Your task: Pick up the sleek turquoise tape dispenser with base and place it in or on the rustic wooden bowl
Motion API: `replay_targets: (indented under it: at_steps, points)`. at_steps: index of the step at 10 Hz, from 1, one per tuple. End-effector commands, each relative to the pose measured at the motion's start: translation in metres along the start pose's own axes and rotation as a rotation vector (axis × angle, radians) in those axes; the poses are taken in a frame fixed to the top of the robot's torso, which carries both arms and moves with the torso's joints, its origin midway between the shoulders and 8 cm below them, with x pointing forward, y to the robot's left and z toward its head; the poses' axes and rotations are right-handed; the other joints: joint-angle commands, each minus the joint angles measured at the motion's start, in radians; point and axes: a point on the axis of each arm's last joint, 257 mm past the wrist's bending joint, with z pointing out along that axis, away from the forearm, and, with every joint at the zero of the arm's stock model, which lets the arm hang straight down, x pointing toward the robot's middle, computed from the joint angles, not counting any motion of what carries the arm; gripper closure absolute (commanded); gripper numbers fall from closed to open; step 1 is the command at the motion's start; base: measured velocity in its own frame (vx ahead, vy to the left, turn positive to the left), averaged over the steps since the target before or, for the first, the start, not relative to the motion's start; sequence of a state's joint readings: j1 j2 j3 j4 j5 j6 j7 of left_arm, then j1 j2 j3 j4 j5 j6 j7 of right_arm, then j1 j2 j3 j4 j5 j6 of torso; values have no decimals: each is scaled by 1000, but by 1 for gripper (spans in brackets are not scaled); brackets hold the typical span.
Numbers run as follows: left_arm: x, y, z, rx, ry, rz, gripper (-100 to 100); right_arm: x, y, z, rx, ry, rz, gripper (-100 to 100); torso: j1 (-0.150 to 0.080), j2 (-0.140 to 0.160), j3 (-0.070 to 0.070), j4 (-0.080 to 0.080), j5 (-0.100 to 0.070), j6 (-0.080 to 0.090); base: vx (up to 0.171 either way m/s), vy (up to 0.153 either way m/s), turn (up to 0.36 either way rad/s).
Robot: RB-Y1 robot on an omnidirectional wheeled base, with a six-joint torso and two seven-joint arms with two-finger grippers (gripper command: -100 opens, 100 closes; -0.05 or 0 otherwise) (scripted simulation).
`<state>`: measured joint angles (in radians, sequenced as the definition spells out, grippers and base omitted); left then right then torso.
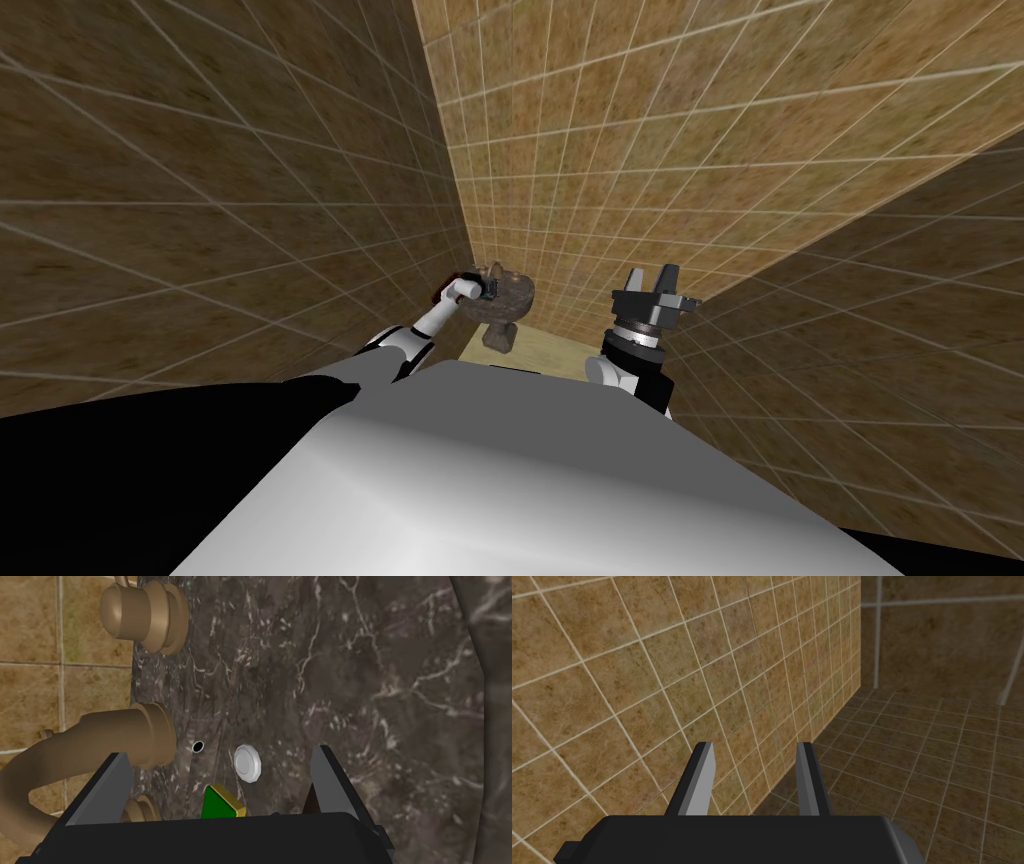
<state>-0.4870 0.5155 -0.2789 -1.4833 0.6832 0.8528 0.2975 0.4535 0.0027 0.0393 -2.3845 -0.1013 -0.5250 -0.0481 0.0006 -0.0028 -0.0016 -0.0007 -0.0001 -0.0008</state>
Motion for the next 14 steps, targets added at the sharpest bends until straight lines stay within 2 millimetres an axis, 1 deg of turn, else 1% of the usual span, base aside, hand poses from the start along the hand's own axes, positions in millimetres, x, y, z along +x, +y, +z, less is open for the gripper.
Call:
replay_targets:
  at_steps: [1, 2, 3, 5, 6, 7, 8, 11, 12, 14]
  points:
    - [-8, 8, 1, -41, -22, -6, -100, 0, 0, 0, 0, 0, 0, 0, 0, 0, 0, 0, 0, 0, 35, -3, -7]
    - [-24, 12, 0, -78, -54, -17, -100, 0, 0, 0, 0, 0, 0, 0, 0, 0, 0, 0, 0, 0, 40, -1, -15]
    - [-24, 15, 0, -89, -58, -17, -100, 0, 0, 0, 0, 0, 0, 0, 0, 0, 0, 0, 0, 0, 37, 5, -9]
    - [-56, 23, -4, -160, -123, -42, -100, 0, 0, 0, 0, 0, 0, 0, 1, 0, 0, 0, 0, 0, 55, 13, -20]
    - [-57, 27, -5, -176, -128, -43, -100, 0, 0, 0, 0, 0, 0, 0, 1, -1, -1, 0, 0, 0, 50, 12, -5]
    - [-72, 33, -9, -214, -161, -57, -100, 0, 0, 0, 0, 0, 0, 0, 1, -1, 0, 0, 0, 0, 49, 11, -17]
    - [-72, 33, -9, -214, -161, -57, -100, 0, 0, 0, 0, 0, 0, 0, 1, -1, 0, 0, 0, 0, 38, 11, -8]
    - [-112, 48, -23, -307, -247, -97, -100, 0, 0, 0, 0, 0, 0, 0, 2, -1, 0, 0, 0, 0, 53, 22, -21]
    - [-112, 48, -23, -307, -247, -97, -100, 0, 0, 0, 0, 0, 0, 0, 2, -1, -1, 0, 1, 0, 52, 26, -4]
    - [-131, 56, -32, -351, -289, -121, -100, 0, 0, 0, 0, 0, 0, 0, 2, 0, 0, 0, 1, 0, 52, 28, -15]
